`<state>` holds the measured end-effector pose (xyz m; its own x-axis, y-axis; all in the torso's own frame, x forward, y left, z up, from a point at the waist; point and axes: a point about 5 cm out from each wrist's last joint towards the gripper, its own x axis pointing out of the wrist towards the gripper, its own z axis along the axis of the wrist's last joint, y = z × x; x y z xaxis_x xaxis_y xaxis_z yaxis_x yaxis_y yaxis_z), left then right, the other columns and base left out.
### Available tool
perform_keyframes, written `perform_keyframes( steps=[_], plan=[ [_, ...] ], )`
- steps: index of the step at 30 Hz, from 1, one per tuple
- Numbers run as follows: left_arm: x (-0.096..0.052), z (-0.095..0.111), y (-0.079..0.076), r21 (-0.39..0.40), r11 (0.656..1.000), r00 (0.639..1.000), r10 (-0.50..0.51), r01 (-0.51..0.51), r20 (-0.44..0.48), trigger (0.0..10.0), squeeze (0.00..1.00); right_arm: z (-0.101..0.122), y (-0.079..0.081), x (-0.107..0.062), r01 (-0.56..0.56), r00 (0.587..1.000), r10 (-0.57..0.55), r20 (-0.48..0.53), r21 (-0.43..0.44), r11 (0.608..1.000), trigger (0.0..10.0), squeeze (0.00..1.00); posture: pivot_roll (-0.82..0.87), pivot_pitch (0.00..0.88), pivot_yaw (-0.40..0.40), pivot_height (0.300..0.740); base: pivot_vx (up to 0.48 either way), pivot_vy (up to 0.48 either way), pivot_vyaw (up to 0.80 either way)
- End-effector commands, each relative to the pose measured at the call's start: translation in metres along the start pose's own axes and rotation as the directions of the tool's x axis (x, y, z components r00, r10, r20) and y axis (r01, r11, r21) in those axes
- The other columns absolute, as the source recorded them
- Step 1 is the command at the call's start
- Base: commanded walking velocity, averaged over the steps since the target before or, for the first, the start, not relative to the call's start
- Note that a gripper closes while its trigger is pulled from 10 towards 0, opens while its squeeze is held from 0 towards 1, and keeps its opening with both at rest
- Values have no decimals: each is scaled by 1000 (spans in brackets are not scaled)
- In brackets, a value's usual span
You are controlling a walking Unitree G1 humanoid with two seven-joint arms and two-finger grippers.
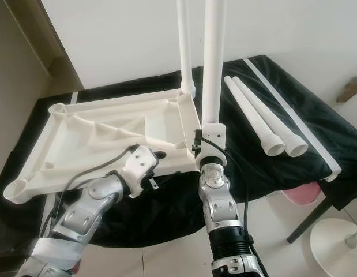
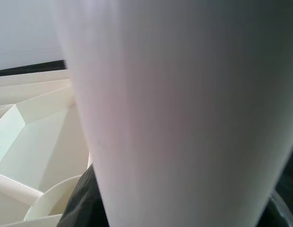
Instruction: Building children table
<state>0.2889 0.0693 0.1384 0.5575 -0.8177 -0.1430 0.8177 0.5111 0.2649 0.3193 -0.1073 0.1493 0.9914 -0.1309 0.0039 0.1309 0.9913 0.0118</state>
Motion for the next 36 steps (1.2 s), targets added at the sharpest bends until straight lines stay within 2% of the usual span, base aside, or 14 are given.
perform_keyframes(
  steps=[1,4,5,6,7,15,24,25,26,28,29,33,35,36],
  plan=[
    [-3,2,4,2,1000,1000,17,-17,2,10000,0,-11,1,-3,36,996,-31,-86,55,998,10000,0,-7,0,107,740,0,0,0],
    [-3,3,4,1,1000,1000,18,-18,3,10000,0,-7,0,-3,57,996,-53,-72,58,997,10000,0,-8,0,106,740,0,0,0],
    [-3,3,4,2,1000,1000,18,-18,4,10000,0,-5,-1,-3,57,997,-54,-60,58,997,10000,643,-7,0,105,740,0,0,0],
    [-3,3,4,2,1000,1000,18,-18,4,10000,0,-5,-1,-3,57,997,-54,-60,58,997,10000,643,-7,0,105,740,0,0,0],
    [-2,4,4,2,1000,1000,19,-19,5,10000,0,-4,-3,-3,53,998,-50,-49,63,997,10000,1000,-7,0,105,740,0,0,0],
    [-3,4,5,0,1000,1000,21,-21,5,10000,0,2,-17,-5,-13,1000,11,19,72,997,10000,1000,-7,0,108,740,0,0,0],
    [-1,6,7,4,1000,1000,18,-18,8,10000,0,0,-40,-2,-301,952,302,50,-15,953,10000,1000,-21,0,117,740,0,0,0],
    [-1,6,7,5,1000,1000,16,-17,9,10000,0,0,-46,2,-354,933,356,46,-40,934,10000,153,-24,0,119,740,0,0,0],
    [0,7,7,5,1000,1000,15,-15,9,10000,0,1,-50,5,-394,917,396,41,-55,918,10000,0,-26,0,120,740,0,0,0],
    [1,7,7,6,1000,1000,13,-13,10,10000,0,2,-53,8,-430,901,433,35,-62,901,10000,0,-26,0,121,740,0,0,0],
    [1,7,7,6,1000,1000,11,-11,12,10000,0,4,-55,12,-498,865,501,25,-83,863,10000,0,-27,0,122,740,0,0,0],
    [1,8,7,9,1000,1000,8,-9,14,10000,0,8,-53,17,-594,801,599,7,-122,795,10000,0,-26,0,122,740,0,0,0],
    [2,8,8,9,1000,1000,9,-9,14,10000,0,8,-53,18,-613,786,618,3,-126,780,10000,0,-23,0,121,740,0,0,0],
    [2,9,8,10,1000,1000,9,-9,15,10000,0,10,-49,22,-661,745,667,-14,-153,735,10000,0,-22,0,119,740,0,0,0]
  ],
)
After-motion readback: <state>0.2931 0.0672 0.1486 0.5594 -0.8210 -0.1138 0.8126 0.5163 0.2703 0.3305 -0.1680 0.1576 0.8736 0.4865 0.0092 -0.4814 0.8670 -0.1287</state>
